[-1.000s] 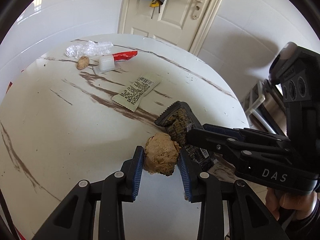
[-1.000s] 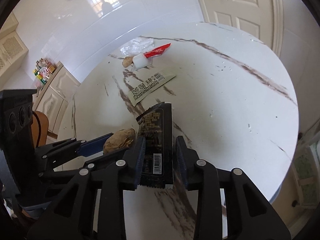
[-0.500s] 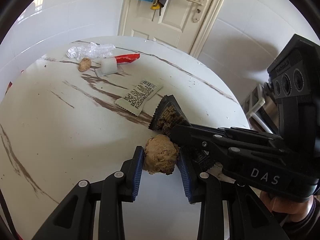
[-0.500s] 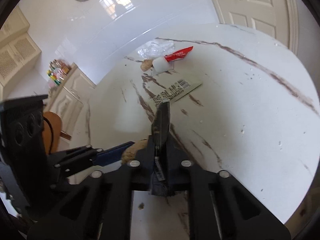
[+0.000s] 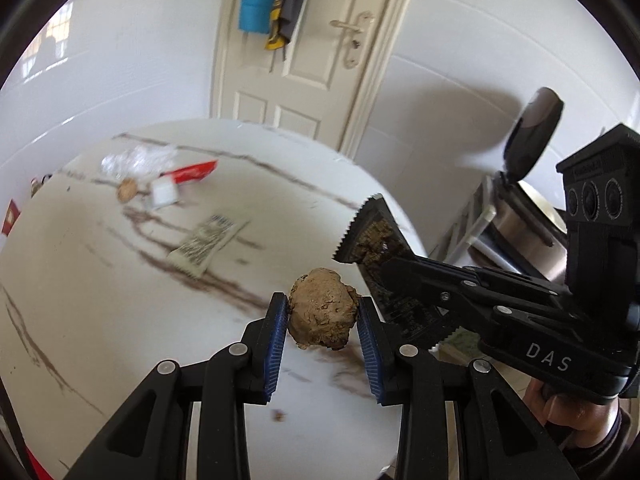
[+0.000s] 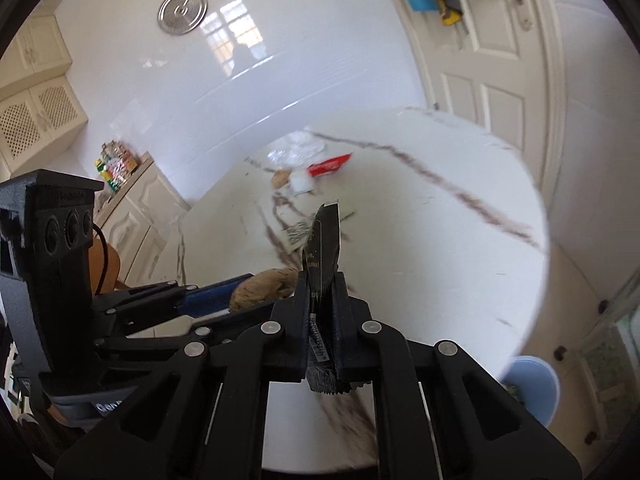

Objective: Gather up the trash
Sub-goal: 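Carry black bag and bread lump over the blue bin and release both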

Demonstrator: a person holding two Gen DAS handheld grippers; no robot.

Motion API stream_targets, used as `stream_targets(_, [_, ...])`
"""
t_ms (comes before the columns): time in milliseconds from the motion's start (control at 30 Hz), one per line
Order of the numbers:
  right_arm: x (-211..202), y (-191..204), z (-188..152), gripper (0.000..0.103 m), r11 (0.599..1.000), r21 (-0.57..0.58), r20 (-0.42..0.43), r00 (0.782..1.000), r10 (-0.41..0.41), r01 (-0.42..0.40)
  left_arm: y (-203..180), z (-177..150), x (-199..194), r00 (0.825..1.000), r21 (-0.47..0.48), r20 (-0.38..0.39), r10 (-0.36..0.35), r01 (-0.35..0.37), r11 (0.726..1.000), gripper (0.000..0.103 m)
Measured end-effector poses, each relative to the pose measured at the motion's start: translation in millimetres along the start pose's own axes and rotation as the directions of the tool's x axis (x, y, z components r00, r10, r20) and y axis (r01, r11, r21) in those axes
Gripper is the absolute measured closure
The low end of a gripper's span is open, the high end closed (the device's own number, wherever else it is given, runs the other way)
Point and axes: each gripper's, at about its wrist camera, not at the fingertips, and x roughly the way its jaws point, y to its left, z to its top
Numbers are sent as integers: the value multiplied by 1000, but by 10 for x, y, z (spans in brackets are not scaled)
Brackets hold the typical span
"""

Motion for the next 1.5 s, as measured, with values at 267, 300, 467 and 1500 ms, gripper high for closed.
stream_targets(267, [-890, -766, -310, 93, 987, 109, 83, 988, -128, 119, -1006, 98, 487, 995, 138, -64, -81, 89, 986, 72])
stream_targets(300, [-982, -882, -368, 93, 982, 128, 86, 985, -150, 139, -1145, 104, 598, 992, 157, -85, -89, 102, 982, 72])
stream_targets(467, [-1231, -1429, -633, 93, 949, 226, 61, 969, -240, 221, -1672, 118, 1160, 974, 223, -191, -124, 166, 961, 72])
stream_targets(1500, [-1549, -2081, -957, 51, 879, 385, 3, 952, -307, 282, -2060, 271, 1333, 985, 295, -154, -77, 121, 948, 36])
